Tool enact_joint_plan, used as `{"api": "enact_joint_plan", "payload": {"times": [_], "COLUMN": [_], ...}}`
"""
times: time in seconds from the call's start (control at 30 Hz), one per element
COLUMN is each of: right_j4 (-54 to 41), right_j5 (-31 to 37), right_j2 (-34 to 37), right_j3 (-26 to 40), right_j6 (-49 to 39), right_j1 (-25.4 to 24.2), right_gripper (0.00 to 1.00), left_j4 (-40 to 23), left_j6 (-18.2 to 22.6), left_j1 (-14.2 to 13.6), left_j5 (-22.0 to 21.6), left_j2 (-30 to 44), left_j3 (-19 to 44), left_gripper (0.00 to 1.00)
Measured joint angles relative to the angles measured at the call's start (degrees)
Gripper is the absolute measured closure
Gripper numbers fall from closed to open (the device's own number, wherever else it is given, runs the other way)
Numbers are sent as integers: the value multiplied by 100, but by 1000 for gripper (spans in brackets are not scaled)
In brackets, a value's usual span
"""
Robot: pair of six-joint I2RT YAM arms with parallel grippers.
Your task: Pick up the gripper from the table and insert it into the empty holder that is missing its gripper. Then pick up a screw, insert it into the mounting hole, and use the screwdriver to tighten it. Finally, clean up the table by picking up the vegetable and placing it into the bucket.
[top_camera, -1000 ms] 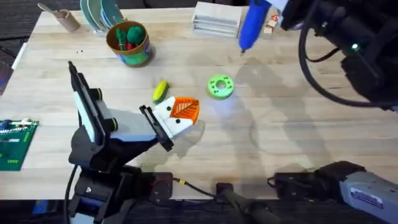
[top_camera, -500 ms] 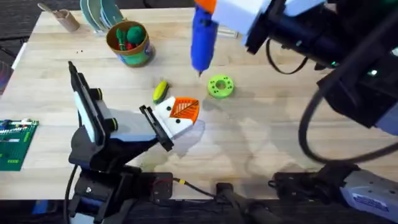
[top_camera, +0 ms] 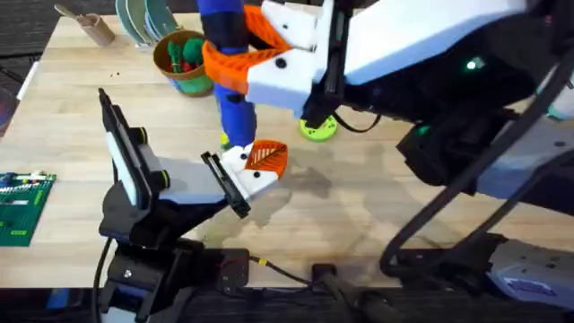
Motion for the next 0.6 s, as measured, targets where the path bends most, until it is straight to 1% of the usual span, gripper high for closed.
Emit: {"api": "enact_joint_plan", "payload": {"times": [0.23, 0.4, 0.6], "right_j4": [94, 228, 246], "right_j5": [-150, -146, -133], "right_j2": [32, 213, 222], "right_j3": [-7, -7, -7], "right_j6": [172, 205, 268], "right_j1": [4, 4, 4], "right_gripper": [919, 920, 922], "left_j4": [-1, -2, -2], "left_j6": [0, -2, 0], "left_j1": [0, 0, 0], "left_j5": [0, 0, 0], "left_j2": [-1, -2, -2], "left_j3": [0, 0, 0], "left_gripper": [996, 996, 996]}}
